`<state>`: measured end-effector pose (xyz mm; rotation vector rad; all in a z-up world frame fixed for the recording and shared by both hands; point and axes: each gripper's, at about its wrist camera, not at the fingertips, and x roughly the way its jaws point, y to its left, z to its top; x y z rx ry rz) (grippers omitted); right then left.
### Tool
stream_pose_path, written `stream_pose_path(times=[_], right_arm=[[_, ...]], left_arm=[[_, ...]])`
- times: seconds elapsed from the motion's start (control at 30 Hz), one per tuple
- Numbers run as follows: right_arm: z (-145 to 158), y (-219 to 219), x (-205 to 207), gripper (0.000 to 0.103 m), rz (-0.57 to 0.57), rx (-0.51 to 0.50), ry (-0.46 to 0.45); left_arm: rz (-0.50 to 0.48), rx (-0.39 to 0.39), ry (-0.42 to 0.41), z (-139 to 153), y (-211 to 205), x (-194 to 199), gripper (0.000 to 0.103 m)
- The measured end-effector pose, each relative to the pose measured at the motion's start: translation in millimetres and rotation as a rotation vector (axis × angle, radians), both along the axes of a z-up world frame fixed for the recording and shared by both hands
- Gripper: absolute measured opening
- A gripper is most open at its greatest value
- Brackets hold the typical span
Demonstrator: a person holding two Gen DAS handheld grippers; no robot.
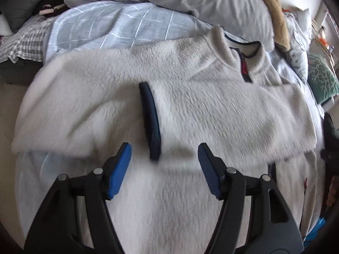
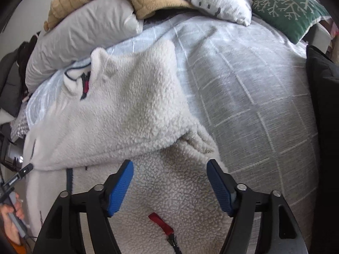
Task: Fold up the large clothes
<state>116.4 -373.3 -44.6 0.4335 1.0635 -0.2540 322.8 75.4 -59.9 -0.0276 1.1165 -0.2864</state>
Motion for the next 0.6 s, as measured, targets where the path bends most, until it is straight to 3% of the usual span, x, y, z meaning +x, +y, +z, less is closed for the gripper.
stream_pose_path(times=[0.13, 0.27, 0.47, 0.6], right_arm=[[12, -8, 1, 0.08, -0.021, -0.004, -0.048], [14, -32, 20, 0.08, -0.04, 0.061, -0.076], [-3, -77, 89, 0.08, -0.059, 0.158, -0.113], [-25, -93, 142, 0.08, -0.023, 0.212, -0.087]], left_arm=[[0.056, 0.021, 0.039, -24, -6, 38, 0.061], [0.053, 0.002, 0.019, -20, -10, 48, 0.013], [0.074, -0.059, -0.062, -5, -5, 38, 0.012], [0.075, -0.047, -0.121, 3, -3, 29, 0.011]])
